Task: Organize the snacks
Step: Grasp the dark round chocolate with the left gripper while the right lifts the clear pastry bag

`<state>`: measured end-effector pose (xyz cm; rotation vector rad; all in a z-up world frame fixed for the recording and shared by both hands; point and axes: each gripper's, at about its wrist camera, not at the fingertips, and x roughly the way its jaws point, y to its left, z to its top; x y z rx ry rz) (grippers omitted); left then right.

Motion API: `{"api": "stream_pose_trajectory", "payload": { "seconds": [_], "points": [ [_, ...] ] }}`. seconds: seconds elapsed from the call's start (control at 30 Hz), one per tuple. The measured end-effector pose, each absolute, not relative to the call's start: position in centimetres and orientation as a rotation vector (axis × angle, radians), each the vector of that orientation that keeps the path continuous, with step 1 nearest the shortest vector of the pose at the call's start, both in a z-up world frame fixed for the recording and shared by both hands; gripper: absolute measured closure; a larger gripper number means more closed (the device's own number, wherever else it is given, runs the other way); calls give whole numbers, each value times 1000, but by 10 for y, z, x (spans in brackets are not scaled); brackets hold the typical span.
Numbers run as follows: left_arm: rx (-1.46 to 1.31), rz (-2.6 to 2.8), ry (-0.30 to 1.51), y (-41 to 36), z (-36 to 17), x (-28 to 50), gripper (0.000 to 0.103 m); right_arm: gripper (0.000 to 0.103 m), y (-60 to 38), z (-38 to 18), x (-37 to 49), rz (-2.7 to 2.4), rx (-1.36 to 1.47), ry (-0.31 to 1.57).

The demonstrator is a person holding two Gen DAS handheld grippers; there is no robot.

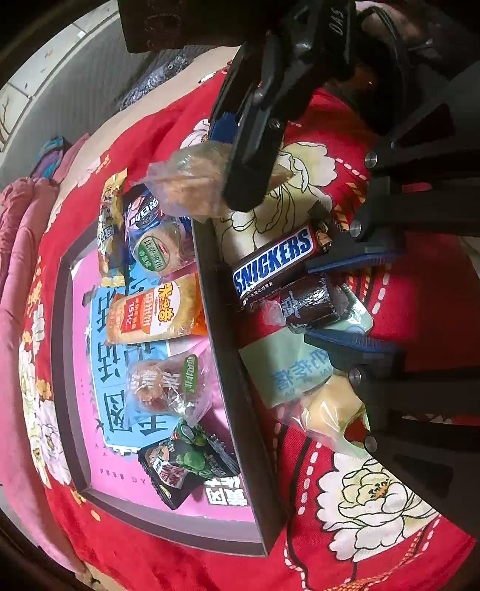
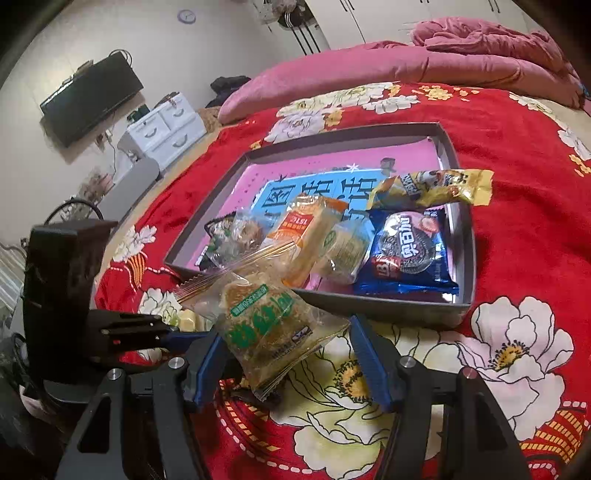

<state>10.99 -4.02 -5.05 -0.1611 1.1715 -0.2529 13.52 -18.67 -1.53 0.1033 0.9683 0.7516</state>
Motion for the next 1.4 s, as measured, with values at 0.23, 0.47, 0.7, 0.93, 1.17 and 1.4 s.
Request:
{"api": "stream_pose_trajectory", "payload": {
  "seconds": [0.23,0.47,0.7,0.93,1.17,1.4],
  "points": [
    [-163,-248,1126,-39,-39,104,72,38,-191,-9,136,757,134,944],
    [-181,-232,1083,-29,-22,100,72,38,-196,-4,137,747,162,919],
    [-191,-205,1036,-18,-4,99,72,38,-203,1,138,737,184,897],
    [-208,-171,1007,-5,6,101,72,38,-207,5,139,727,192,878],
    [-206,-135,978,5,14,100,72,38,-212,9,138,711,205,864],
    [-207,-101,956,15,18,102,72,38,-214,11,142,703,219,858]
  ]
}}
